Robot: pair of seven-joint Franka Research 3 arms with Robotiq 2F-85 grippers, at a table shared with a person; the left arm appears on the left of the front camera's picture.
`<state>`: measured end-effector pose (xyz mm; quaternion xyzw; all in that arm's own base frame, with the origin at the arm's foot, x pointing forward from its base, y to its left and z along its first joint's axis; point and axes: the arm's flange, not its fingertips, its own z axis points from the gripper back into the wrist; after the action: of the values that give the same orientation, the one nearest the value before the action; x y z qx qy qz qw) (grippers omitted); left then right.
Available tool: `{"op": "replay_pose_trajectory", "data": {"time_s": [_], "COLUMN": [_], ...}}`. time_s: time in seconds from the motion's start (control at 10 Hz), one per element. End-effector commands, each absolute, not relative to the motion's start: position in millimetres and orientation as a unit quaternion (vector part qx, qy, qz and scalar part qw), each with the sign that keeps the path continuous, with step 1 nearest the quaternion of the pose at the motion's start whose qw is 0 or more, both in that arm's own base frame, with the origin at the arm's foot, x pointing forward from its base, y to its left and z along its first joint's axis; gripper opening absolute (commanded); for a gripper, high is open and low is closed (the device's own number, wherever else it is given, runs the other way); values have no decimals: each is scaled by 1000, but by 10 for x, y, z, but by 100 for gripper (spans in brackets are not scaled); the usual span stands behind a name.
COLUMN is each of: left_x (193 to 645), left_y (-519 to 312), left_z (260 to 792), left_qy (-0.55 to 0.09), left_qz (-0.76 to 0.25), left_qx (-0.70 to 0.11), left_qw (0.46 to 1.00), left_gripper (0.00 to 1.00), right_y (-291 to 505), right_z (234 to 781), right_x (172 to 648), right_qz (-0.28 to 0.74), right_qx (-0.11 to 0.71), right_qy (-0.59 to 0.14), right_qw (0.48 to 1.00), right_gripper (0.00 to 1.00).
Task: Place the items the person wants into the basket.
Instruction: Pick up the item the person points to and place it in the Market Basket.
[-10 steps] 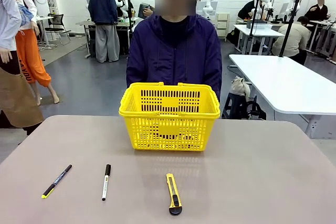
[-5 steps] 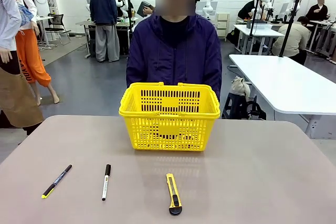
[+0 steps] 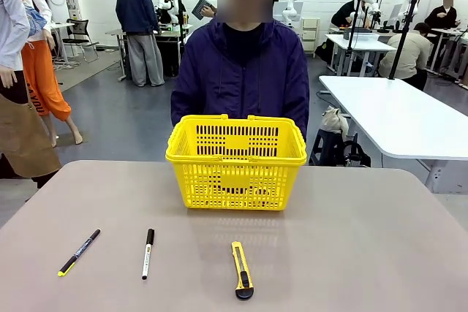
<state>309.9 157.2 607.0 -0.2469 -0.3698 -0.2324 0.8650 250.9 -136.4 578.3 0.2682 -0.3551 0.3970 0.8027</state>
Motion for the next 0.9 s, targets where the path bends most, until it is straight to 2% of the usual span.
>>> {"op": "replay_pose_trajectory", "data": {"time_s": [0.0, 0.8], "left_x": [3094, 3094], "left_y": [1589, 1589], "left_z": [6058, 6058], "left_qy": [-376, -376], "left_qz": [-239, -239], "left_qx": [-250, -250], "left_qw": [860, 860], "left_gripper": [100, 100], "right_y": [-1382, -1382], "right_z": [5762, 5762], "right_x": [2526, 2526], "right_qz": [397, 397], "right_qx": [274, 274], "right_qy": [-360, -360], "right_qw": [799, 799], "right_gripper": [100, 100]}}
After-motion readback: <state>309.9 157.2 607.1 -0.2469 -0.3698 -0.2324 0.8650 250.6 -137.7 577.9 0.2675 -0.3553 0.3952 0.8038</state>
